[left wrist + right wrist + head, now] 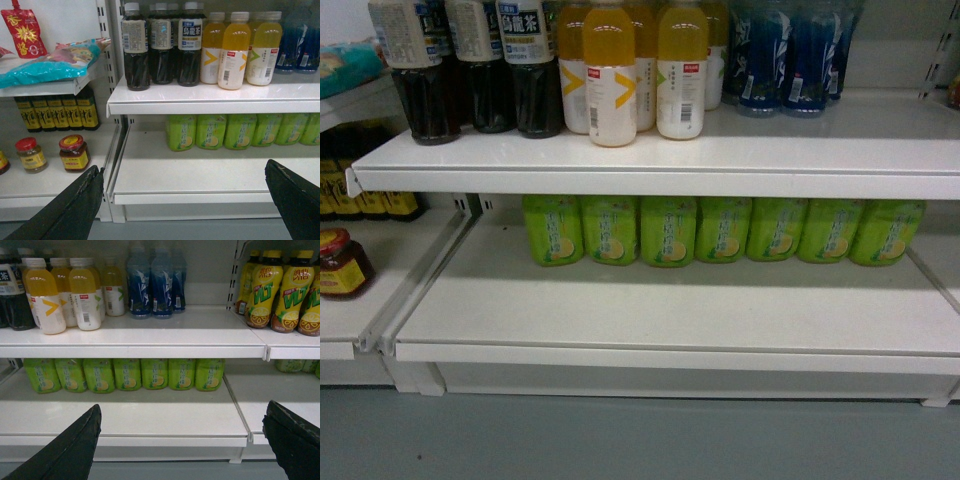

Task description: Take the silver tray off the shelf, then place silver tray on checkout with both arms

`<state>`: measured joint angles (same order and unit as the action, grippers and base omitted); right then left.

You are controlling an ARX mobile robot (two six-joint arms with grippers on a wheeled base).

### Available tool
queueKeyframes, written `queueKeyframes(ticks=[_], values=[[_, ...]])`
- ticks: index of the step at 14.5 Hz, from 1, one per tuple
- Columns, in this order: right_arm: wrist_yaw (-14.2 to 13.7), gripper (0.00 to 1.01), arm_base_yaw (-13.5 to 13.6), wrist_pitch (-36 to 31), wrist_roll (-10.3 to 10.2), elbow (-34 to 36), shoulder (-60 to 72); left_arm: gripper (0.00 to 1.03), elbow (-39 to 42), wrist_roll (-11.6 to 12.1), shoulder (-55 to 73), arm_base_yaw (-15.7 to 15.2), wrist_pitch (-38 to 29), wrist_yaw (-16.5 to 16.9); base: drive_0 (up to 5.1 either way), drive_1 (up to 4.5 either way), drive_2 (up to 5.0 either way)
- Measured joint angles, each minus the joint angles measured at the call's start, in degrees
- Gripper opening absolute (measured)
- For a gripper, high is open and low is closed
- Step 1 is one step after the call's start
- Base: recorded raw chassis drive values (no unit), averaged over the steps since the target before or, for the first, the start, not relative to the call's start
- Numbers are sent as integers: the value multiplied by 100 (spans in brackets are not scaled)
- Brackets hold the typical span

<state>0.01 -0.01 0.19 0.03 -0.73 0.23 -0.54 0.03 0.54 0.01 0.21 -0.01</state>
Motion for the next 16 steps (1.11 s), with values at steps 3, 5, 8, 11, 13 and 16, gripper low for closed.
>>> queueKeyframes(ticks=[3, 5, 8, 11, 13, 16], values=[[0, 98, 0, 0, 0, 0, 2, 98, 0, 0, 0, 0, 0, 0, 0, 0, 0], [0, 98, 0, 0, 0, 0, 0, 98, 0, 0, 0, 0, 0, 0, 0, 0, 0], [0, 98, 0, 0, 0, 0, 0, 98, 0, 0, 0, 0, 0, 0, 0, 0, 0], [0, 98, 0, 0, 0, 0, 0, 98, 0, 0, 0, 0, 0, 0, 0, 0, 0], [0, 98, 0, 0, 0, 0, 0, 98, 0, 0, 0, 0, 0, 0, 0, 0, 0], [0, 98, 0, 0, 0, 0, 0, 98, 0, 0, 0, 0, 0, 0, 0, 0, 0]])
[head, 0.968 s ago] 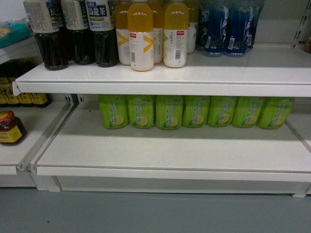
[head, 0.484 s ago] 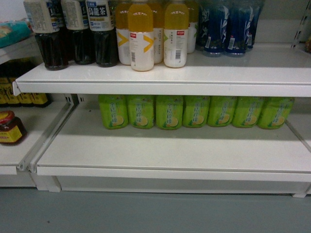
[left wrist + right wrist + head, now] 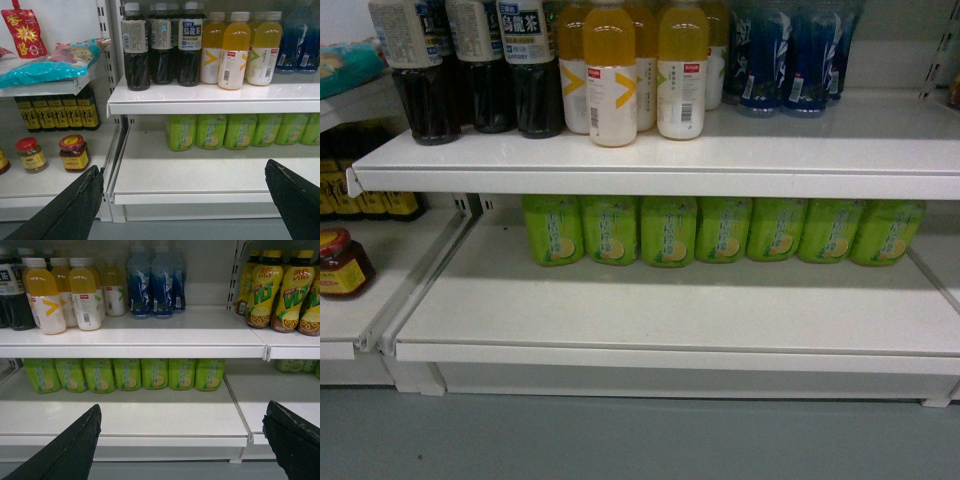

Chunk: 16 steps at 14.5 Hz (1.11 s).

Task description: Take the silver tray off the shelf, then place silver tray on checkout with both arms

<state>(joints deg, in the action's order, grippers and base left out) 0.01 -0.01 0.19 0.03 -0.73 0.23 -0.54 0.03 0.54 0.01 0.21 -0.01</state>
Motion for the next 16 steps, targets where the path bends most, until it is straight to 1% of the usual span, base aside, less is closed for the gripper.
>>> queueKeyframes(ticks=[16], values=[[-2, 98, 0, 7, -4, 0, 0, 98, 0, 2, 0, 0, 0, -2, 0, 0, 0]])
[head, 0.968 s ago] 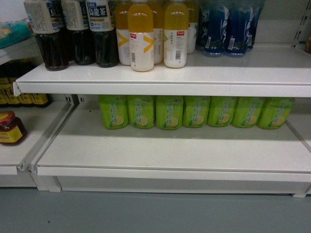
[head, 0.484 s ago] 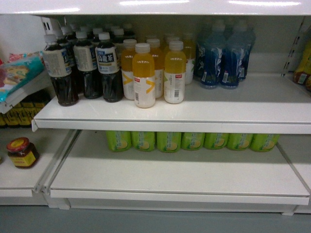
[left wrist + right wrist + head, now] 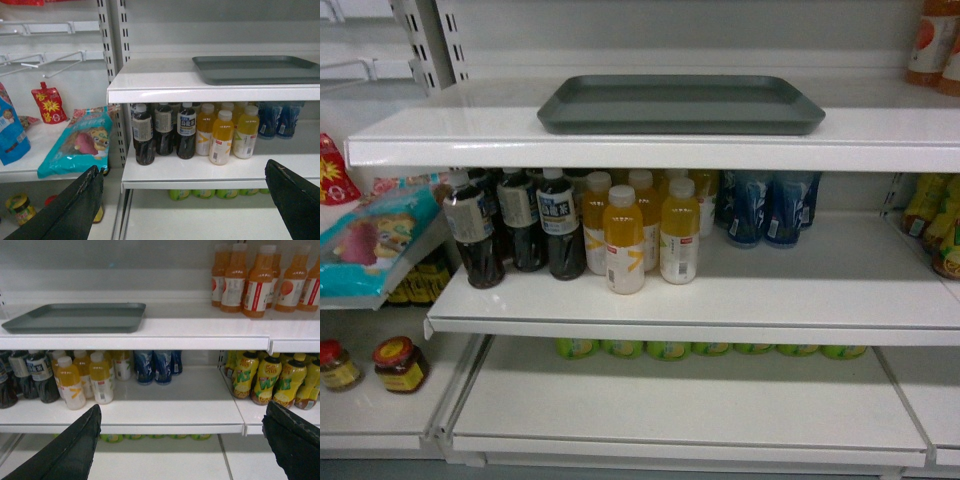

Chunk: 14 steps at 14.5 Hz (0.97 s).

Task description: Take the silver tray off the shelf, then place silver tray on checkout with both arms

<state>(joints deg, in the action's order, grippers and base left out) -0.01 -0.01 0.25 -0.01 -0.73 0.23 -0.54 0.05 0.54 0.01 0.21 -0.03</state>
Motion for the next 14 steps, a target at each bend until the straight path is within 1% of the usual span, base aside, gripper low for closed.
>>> queueKeyframes(ticks=[14], values=[[2, 98, 0, -9, 4, 0, 0, 98, 0, -2, 0, 0, 0, 4, 0, 0, 0]])
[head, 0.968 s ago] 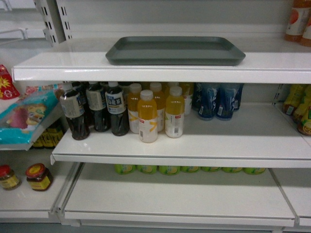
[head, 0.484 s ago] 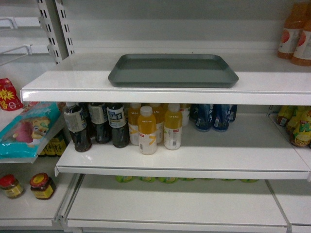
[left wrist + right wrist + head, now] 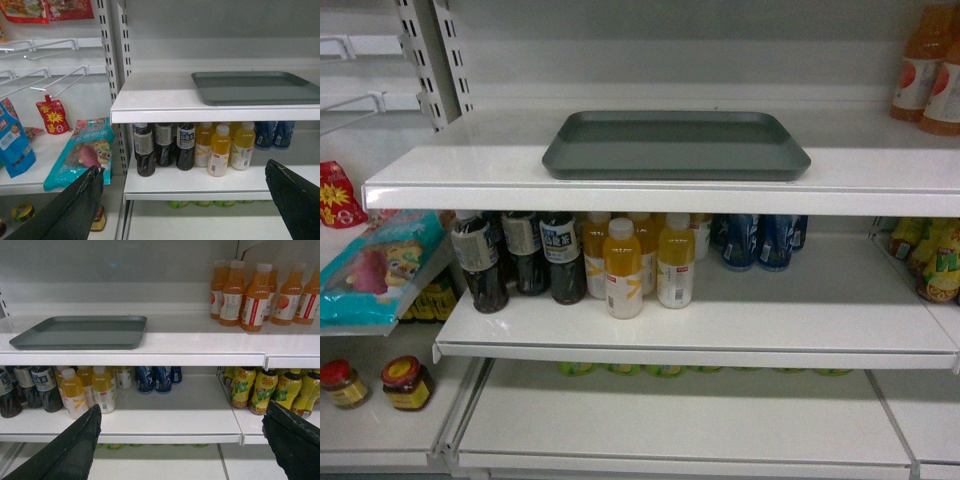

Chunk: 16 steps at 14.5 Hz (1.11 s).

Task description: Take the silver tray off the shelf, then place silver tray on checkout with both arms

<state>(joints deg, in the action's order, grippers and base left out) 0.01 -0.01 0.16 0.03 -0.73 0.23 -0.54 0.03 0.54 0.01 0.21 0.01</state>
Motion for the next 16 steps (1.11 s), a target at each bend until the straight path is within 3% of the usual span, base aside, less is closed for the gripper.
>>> queueKeyframes(ticks=[11, 16], values=[[0, 98, 0, 2, 2, 0, 2, 98, 0, -2, 0, 0, 0, -2, 0, 0, 0], [2, 98, 0, 2, 0, 0, 0, 98, 0, -2, 0, 0, 0, -2, 1, 433, -431]])
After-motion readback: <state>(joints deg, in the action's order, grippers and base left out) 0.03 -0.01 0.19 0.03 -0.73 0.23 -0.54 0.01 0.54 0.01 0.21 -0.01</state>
